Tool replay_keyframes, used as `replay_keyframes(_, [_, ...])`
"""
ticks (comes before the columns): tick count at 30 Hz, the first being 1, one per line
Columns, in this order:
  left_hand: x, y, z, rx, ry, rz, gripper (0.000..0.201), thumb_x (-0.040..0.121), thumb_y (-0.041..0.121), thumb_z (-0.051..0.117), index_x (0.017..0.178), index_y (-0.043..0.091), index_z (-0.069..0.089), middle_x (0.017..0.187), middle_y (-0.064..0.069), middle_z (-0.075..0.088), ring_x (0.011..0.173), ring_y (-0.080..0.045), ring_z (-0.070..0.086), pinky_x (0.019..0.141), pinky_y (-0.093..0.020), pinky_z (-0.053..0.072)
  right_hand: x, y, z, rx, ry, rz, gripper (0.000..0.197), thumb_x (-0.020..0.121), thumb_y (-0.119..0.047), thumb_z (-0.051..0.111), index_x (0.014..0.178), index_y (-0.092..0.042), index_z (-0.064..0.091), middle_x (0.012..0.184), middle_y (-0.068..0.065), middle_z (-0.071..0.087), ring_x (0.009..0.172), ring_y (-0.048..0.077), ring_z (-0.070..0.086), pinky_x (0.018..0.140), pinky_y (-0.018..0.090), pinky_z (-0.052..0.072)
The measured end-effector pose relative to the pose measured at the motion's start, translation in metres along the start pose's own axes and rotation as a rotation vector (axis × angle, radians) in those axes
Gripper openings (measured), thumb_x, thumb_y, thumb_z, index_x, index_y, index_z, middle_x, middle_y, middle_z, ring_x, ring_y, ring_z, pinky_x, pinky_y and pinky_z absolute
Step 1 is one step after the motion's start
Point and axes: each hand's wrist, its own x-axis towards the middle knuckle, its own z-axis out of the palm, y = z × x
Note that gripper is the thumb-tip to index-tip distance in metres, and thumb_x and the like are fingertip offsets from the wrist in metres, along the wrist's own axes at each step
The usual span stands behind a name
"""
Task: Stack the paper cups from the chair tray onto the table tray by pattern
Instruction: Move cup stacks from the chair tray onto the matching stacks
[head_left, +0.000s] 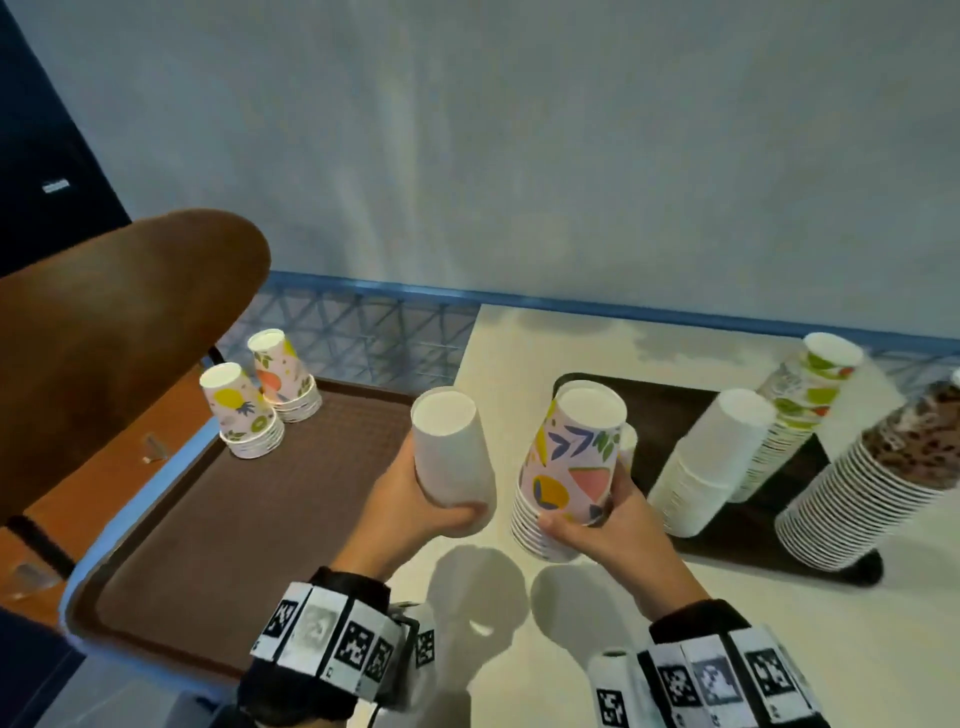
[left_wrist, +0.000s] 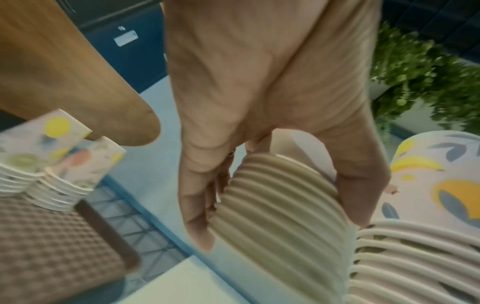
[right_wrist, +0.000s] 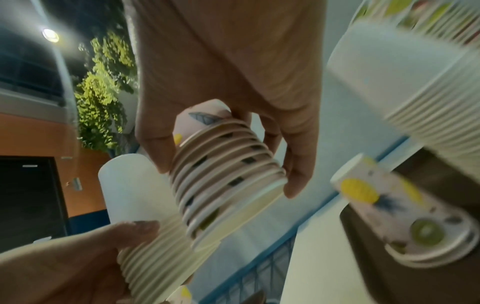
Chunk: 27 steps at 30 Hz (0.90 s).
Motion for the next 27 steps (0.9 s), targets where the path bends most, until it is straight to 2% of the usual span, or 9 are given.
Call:
replay_keyframes(2, [0.001,0.017,0.029,-0.004,-0.029,0.030,0.079,0.040,0.038,0.078,0.112,0.042,0.046,0.106,0.017,0.062,0.100,0.002,0.059,0.082,-0.028,0.051,-0.014,0.000,-0.031,-0.002,0.042,-0.006,0.053,0.064,-0.001,0.078,0.097,-0.034,0.052,0.094,-0.017,0.066,0.081,-0.012,0.064,0.071,0.008,0.052])
replay_keyframes(5, [0.004,0.045,0.071,0.005,-0.053,0.074,0.077,0.044,0.035,0.081,0.113,0.037,0.047,0.109,0.009,0.062,0.106,-0.012,0.059,0.090,-0.040,0.053,-0.034,0.003,-0.075,-0.007,0.113,-0.017,0.054,0.064,0.002,0.078,0.096,-0.034,0.052,0.095,-0.018,0.064,0.078,-0.015,0.063,0.063,0.003,0.048])
replay_keyframes(8, [0.012,0.081,0.109,-0.029,-0.078,0.147,0.077,0.055,0.020,0.086,0.119,0.029,0.046,0.113,0.006,0.061,0.108,-0.013,0.058,0.095,-0.043,0.051,-0.050,0.009,-0.115,-0.013,0.172,-0.026,0.057,0.064,0.002,0.078,0.102,-0.033,0.053,0.100,-0.015,0.065,0.082,-0.012,0.064,0.065,0.005,0.049])
replay_keyframes(9, [0.017,0.094,0.121,-0.041,-0.083,0.182,0.076,0.056,0.020,0.086,0.120,0.026,0.046,0.114,0.006,0.061,0.109,-0.012,0.058,0.094,-0.043,0.051,-0.056,0.009,-0.128,-0.010,0.187,-0.030,0.057,0.065,0.003,0.077,0.105,-0.031,0.053,0.099,-0.015,0.065,0.081,-0.012,0.064,0.064,0.004,0.048])
replay_keyframes(12, [0.034,0.125,0.155,-0.075,-0.072,0.259,0.084,0.051,0.033,0.085,0.125,0.021,0.048,0.118,0.000,0.063,0.111,-0.016,0.059,0.094,-0.044,0.051,-0.069,0.011,-0.160,-0.018,0.212,-0.036,0.058,0.066,0.005,0.075,0.104,-0.031,0.052,0.098,-0.015,0.064,0.077,-0.015,0.063,0.062,0.002,0.047])
replay_keyframes(15, [0.050,0.142,0.191,-0.066,-0.075,0.243,0.083,0.054,0.027,0.085,0.127,0.021,0.045,0.121,0.000,0.060,0.112,-0.018,0.057,0.096,-0.046,0.050,-0.079,0.014,-0.188,-0.053,0.255,-0.028,0.058,0.066,0.003,0.076,0.104,-0.034,0.051,0.100,-0.016,0.065,0.079,-0.013,0.063,0.063,0.003,0.048])
replay_keyframes(19, [0.065,0.140,0.227,-0.013,-0.085,0.182,0.079,0.059,0.016,0.085,0.127,0.021,0.043,0.124,-0.001,0.058,0.114,-0.021,0.055,0.097,-0.048,0.048,-0.090,0.021,-0.213,-0.073,0.309,-0.003,0.057,0.066,0.000,0.077,0.101,-0.037,0.052,0.100,-0.014,0.065,0.079,-0.012,0.063,0.064,0.003,0.048])
replay_keyframes(24, [0.075,0.109,0.251,0.118,-0.138,0.069,0.077,0.060,0.018,0.084,0.126,0.018,0.042,0.126,-0.005,0.057,0.117,-0.024,0.054,0.100,-0.049,0.046,-0.095,0.024,-0.220,-0.069,0.339,-0.004,0.055,0.067,0.003,0.075,0.095,-0.037,0.050,0.094,-0.017,0.063,0.075,-0.018,0.060,0.059,0.001,0.045])
replay_keyframes(27, [0.076,0.089,0.259,0.153,-0.170,0.004,0.079,0.059,0.019,0.085,0.125,0.016,0.043,0.126,-0.007,0.057,0.117,-0.027,0.054,0.101,-0.051,0.045,-0.093,0.027,-0.221,-0.077,0.342,0.003,0.056,0.066,0.002,0.076,0.096,-0.037,0.050,0.096,-0.016,0.063,0.076,-0.017,0.060,0.060,0.001,0.045])
